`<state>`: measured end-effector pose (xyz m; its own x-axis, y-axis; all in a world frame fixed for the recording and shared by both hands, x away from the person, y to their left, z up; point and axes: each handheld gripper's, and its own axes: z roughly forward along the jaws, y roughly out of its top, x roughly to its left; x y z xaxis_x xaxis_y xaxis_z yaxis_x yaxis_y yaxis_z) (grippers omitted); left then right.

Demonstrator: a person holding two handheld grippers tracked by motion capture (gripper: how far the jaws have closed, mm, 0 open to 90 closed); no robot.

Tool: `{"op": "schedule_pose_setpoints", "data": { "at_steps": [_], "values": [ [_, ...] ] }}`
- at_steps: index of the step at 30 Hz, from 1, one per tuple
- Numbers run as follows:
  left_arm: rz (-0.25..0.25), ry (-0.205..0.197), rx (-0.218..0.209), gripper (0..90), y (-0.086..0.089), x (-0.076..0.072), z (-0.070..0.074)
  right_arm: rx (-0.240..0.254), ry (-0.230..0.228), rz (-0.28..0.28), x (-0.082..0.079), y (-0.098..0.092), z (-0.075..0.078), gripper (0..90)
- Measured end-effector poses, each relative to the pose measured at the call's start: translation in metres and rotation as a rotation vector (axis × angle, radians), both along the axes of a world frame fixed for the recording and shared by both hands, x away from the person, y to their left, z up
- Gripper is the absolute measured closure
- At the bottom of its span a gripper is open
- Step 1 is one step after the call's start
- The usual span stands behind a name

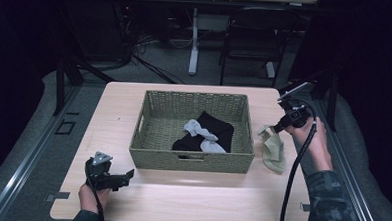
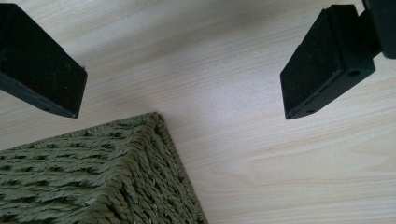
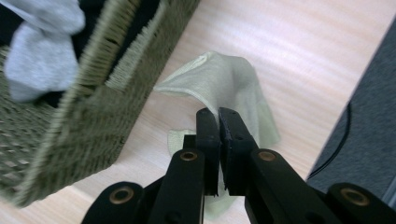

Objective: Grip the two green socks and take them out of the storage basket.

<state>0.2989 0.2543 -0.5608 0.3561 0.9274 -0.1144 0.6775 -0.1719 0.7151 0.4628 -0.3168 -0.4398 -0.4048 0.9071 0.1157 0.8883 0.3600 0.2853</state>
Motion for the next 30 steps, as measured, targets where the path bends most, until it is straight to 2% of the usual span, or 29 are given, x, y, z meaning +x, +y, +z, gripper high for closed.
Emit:
{"op": "schedule_pose_setpoints", "data": {
  "at_steps": [1,2,4,5,6,7,8,9,10,11,12,14,15,17,19,20,21,22,23,24,25,26,28,30],
  "values": [
    [0.0,0.0,0.0,0.4,0.0,0.0,0.0,0.0,0.0,0.0,0.0,0.0,0.0,87.4],
    [0.001,-0.002,0.0,0.4,0.0,0.0,0.0,0.019,0.009,-0.016,0.0,-0.002,-0.013,87.4],
    [-0.001,0.004,0.002,0.4,0.0,0.0,0.0,0.023,0.018,-0.014,0.0,-0.003,-0.018,87.4],
    [-0.001,0.004,0.002,0.4,0.0,0.0,0.0,0.036,0.015,-0.027,0.0,-0.002,-0.024,87.4],
    [-0.001,0.0,0.001,0.4,0.0,0.0,0.0,0.026,0.03,-0.028,0.0,-0.002,-0.035,87.4],
    [-0.001,0.0,0.001,0.4,0.0,0.0,0.0,0.026,0.03,-0.028,0.0,-0.002,-0.035,87.4],
    [-0.001,0.001,0.001,0.4,0.0,0.0,0.0,0.039,0.026,-0.042,0.0,-0.001,-0.042,87.4],
    [-0.001,0.001,0.001,0.4,0.0,0.0,0.0,0.04,0.044,-0.034,0.001,-0.001,-0.048,87.4],
    [-0.001,0.001,0.001,0.4,0.0,0.0,0.0,0.039,0.047,-0.05,0.001,0.001,-0.058,87.3],
    [-0.001,0.0,0.001,0.4,0.0,0.0,0.0,0.039,0.047,-0.05,0.001,0.001,-0.058,87.3],
    [0.0,-0.001,0.0,0.4,0.0,0.0,0.0,0.04,0.068,-0.042,0.002,0.001,-0.067,87.1],
    [-0.001,0.0,0.0,0.4,0.0,0.0,0.0,0.04,0.059,-0.059,0.002,0.002,-0.07,87.0],
    [-0.002,0.001,0.001,0.4,0.0,0.0,0.0,0.046,0.072,-0.048,0.002,0.001,-0.072,86.8],
    [-0.002,0.002,0.001,0.4,0.0,0.0,0.0,0.046,0.061,-0.057,0.001,0.001,-0.071,84.2],
    [-0.004,0.011,0.006,0.4,0.001,0.0,0.001,0.047,0.047,-0.058,-0.001,0.0,-0.067,75.5],
    [-0.004,0.008,0.003,0.4,0.0,0.0,0.0,0.052,0.033,-0.053,-0.005,-0.001,-0.06,67.7],
    [-0.001,0.0,0.001,0.4,0.0,0.0,0.0,0.052,0.033,-0.053,-0.005,-0.001,-0.06,67.7],
    [-0.001,-0.001,0.001,0.4,0.0,0.0,0.0,0.046,0.015,-0.05,-0.01,-0.003,-0.053,58.1],
    [-0.001,0.0,0.002,0.4,0.0,0.0,0.0,0.046,0.015,-0.05,-0.01,-0.003,-0.053,58.1],
    [0.0,-0.001,0.0,0.4,0.0,0.0,0.0,0.062,-0.003,-0.05,-0.016,-0.006,-0.047,51.0],
    [0.0,-0.001,0.0,0.4,0.0,0.0,0.0,0.062,-0.003,-0.05,-0.016,-0.006,-0.047,51.0],
    [0.0,-0.001,-0.001,0.4,0.0,0.0,0.0,0.069,-0.032,-0.051,-0.025,-0.007,-0.041,43.2],
    [-0.001,-0.001,0.001,0.4,0.0,0.0,0.0,0.07,-0.041,-0.049,-0.029,-0.007,-0.039,39.8],
    [-0.001,0.0,0.001,0.4,0.0,0.0,0.0,0.092,-0.072,-0.027,-0.043,-0.009,-0.032,29.3]
  ]
}}
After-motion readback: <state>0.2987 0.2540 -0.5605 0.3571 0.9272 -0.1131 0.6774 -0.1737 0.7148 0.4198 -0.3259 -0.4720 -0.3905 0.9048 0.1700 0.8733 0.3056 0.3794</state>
